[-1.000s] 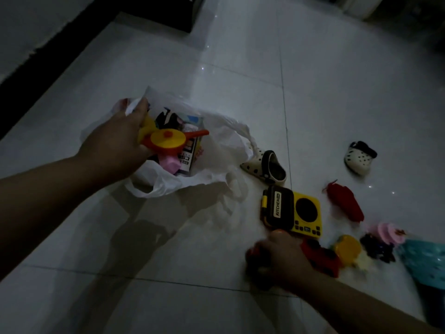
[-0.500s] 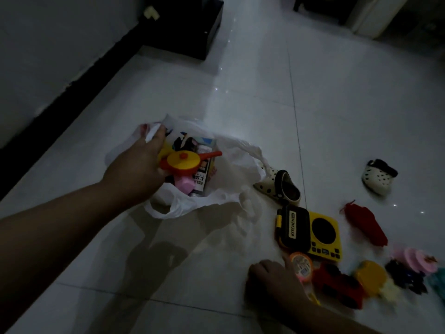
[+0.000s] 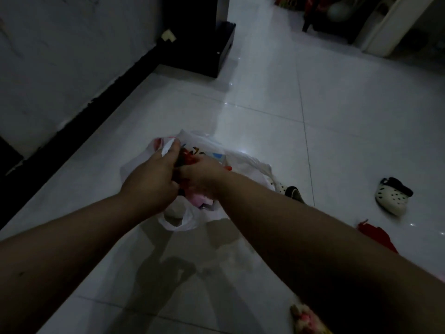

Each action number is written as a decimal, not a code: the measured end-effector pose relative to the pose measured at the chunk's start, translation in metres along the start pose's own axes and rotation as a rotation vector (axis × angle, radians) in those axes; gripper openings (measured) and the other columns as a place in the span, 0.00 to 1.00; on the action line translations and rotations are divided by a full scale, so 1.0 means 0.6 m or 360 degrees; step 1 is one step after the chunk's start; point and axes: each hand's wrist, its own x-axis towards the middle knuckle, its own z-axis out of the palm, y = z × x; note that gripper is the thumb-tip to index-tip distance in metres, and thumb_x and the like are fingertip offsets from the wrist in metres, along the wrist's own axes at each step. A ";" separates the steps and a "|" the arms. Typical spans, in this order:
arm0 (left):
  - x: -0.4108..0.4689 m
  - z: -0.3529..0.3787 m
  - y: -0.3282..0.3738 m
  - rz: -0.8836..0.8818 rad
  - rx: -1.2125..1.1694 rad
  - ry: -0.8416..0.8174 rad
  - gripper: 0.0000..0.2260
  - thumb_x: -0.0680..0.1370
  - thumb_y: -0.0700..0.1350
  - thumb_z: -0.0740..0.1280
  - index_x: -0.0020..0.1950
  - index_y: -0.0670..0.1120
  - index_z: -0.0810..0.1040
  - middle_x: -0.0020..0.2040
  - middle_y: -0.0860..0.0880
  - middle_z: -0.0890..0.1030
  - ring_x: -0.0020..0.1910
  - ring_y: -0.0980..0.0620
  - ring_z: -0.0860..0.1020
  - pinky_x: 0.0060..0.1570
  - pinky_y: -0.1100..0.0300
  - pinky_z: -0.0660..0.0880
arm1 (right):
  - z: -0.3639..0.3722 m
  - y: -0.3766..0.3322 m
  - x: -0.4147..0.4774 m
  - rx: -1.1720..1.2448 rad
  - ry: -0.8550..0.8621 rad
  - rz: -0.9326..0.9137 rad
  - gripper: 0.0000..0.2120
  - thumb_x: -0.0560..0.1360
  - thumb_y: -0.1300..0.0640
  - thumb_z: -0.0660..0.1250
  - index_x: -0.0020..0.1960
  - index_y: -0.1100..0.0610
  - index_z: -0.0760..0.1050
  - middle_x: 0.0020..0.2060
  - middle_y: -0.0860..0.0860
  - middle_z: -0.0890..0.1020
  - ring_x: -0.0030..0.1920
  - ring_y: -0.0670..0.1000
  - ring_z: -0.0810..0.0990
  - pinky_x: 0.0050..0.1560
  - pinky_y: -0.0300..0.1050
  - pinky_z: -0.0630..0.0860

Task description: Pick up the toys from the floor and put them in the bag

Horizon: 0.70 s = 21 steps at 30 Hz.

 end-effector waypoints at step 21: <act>0.001 0.030 -0.026 0.0181 0.0062 0.0048 0.38 0.73 0.48 0.71 0.77 0.49 0.52 0.74 0.42 0.64 0.67 0.40 0.69 0.56 0.46 0.71 | -0.256 0.420 -0.280 -0.2038 0.0303 0.0450 0.36 0.71 0.41 0.68 0.75 0.44 0.57 0.75 0.53 0.59 0.72 0.57 0.60 0.71 0.50 0.61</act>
